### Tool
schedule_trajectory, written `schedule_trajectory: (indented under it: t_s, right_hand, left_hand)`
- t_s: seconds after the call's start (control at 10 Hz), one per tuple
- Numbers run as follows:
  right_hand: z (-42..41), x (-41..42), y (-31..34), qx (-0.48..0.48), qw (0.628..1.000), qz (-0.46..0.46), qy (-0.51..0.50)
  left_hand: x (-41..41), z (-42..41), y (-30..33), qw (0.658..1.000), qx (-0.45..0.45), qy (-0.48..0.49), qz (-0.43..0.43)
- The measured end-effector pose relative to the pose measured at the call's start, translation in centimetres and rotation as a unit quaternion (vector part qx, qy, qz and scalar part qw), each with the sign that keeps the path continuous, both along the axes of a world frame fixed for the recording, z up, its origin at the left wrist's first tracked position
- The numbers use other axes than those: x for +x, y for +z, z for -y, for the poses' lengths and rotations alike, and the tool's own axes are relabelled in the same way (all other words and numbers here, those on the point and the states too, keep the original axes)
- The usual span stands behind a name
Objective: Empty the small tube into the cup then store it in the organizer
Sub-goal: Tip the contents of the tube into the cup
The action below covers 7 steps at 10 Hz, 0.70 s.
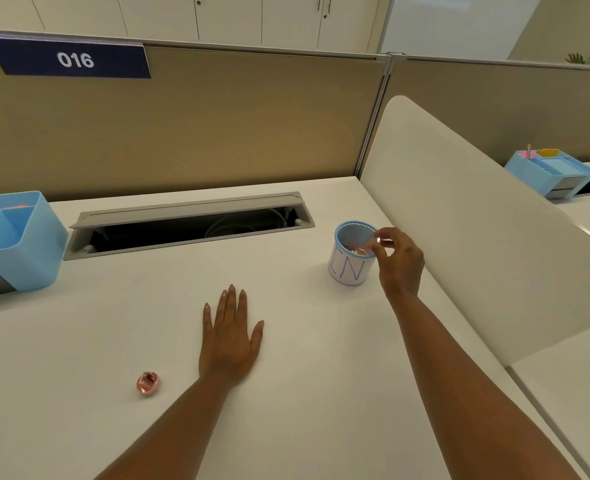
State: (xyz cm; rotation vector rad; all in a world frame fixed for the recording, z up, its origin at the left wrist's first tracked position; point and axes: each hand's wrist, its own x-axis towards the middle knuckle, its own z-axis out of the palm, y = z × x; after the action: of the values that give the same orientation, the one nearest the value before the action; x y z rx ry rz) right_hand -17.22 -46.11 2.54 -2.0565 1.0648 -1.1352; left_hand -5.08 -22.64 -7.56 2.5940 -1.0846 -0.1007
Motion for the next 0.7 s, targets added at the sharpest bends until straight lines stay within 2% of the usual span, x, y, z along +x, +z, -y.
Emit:
schedule_trajectory:
  t_s: [0.1,0.4,0.5,0.7]
  right_hand:
    - [0.0,0.0,0.2,0.001,1.0,0.022,-0.007]
    - [0.2,0.2,0.1,-0.014,1.0,0.004,0.003]
    - [0.3,0.4,0.1,0.03,0.998,0.048,-0.013]
    - [1.1,0.8,0.3,0.157,0.972,0.156,-0.074]
  left_hand:
    - [0.0,0.0,0.0,1.0,0.0,0.001,0.002]
    - [0.0,0.0,0.0,1.0,-0.003,0.001,-0.001]
    - [0.0,0.0,0.1,1.0,-0.005,0.002,-0.001]
    - [-0.1,0.0,0.2,1.0,-0.017,0.001,-0.003]
